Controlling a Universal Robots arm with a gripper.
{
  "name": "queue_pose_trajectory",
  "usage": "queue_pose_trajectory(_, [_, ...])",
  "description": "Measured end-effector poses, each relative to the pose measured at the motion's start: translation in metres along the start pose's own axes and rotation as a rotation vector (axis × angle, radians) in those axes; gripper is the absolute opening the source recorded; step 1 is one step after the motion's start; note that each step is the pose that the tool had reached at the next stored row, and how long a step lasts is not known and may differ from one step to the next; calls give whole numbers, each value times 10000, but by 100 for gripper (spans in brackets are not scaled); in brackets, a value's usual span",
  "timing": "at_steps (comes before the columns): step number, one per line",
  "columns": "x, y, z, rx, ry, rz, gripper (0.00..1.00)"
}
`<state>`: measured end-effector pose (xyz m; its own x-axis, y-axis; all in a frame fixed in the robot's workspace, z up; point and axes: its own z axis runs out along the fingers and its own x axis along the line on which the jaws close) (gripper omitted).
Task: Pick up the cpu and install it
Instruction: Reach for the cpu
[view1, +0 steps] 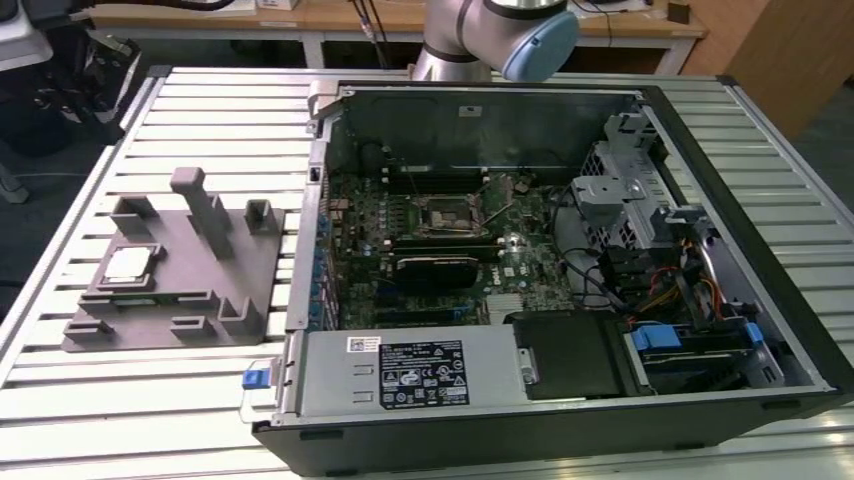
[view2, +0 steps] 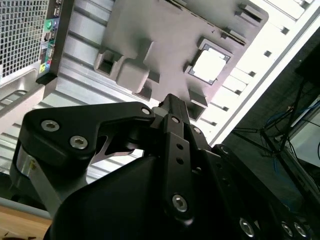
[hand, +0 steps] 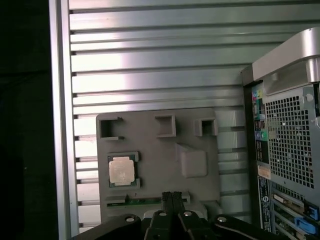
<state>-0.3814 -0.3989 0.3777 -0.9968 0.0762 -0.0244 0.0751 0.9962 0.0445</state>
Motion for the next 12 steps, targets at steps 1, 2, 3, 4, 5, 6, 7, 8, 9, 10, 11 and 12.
queue_pose_trajectory(1, [31,-3,2,0,0,0,11])
queue_pose_trajectory(2, [63,-5,5,-1,-1,0,11])
queue_pose_trajectory(3, [95,-8,7,0,0,-1,11])
queue_pose_trajectory(4, [125,-10,9,0,0,-1,11])
queue_pose_trajectory(5, [156,-12,10,0,1,0,11])
queue_pose_trajectory(6, [182,-14,12,1,1,0,11])
queue_pose_trajectory(7, [206,-16,15,0,0,0,11])
queue_pose_trajectory(8, [230,-18,17,0,0,1,11])
queue_pose_trajectory(9, [254,-20,19,-1,-1,0,11])
queue_pose_trajectory(10, [276,-22,21,0,0,0,11])
queue_pose_trajectory(11, [296,-24,23,0,0,1,11])
queue_pose_trajectory(12, [317,-25,25,0,0,1,11])
